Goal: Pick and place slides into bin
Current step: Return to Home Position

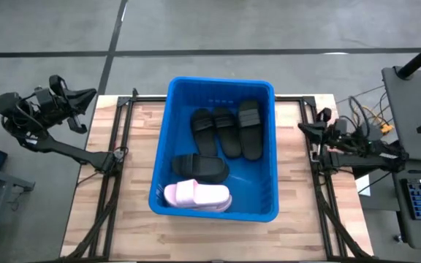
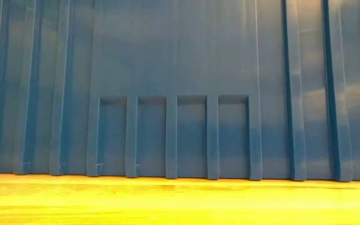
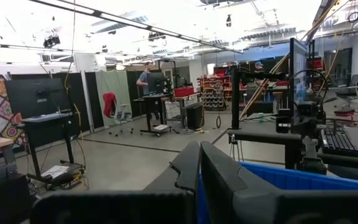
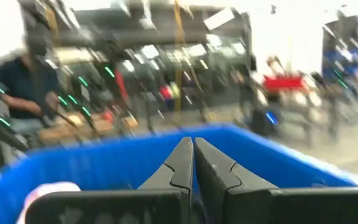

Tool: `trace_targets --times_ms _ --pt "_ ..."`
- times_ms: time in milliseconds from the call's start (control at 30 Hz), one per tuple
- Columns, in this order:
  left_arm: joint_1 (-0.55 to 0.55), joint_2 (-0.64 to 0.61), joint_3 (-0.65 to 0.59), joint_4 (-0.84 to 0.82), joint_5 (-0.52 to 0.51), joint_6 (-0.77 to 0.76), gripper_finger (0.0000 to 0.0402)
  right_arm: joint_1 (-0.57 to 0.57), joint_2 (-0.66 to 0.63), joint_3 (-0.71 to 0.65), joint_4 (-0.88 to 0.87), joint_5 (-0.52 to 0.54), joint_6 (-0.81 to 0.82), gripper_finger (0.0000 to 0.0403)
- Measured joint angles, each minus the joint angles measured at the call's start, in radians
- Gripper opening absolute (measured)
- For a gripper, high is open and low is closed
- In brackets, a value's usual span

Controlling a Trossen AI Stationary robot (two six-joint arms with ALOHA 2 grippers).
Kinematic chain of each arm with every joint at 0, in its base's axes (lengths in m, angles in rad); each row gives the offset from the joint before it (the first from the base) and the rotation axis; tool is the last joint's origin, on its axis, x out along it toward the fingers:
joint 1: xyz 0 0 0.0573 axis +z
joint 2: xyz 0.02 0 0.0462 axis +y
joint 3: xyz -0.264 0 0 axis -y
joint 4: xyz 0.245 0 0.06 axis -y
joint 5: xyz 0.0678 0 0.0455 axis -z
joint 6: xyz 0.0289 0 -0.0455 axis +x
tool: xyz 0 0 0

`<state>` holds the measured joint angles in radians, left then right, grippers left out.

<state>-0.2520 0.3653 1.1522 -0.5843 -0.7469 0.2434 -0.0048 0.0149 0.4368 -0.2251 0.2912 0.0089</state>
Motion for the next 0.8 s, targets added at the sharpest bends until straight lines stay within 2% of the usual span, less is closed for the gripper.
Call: trace_targets --times_ms 200,367,600,800 --pt "0.000 0.003 0.000 0.000 -0.003 0.000 0.0000 0.000 -0.015 -0.143 0.281 -0.215 0.008 0.0008" --pt "0.000 0.011 0.000 0.002 -0.004 -0.001 0.0000 0.000 -0.014 -0.275 0.438 -0.222 0.048 0.0008" --pt "0.000 0.019 -0.001 0.001 -0.004 -0.001 0.0000 0.000 -0.015 -0.367 0.474 -0.249 0.112 0.0008" --pt "0.000 0.019 -0.003 0.000 -0.003 -0.001 0.0000 0.000 -0.012 -0.412 0.449 -0.329 0.115 0.0008"
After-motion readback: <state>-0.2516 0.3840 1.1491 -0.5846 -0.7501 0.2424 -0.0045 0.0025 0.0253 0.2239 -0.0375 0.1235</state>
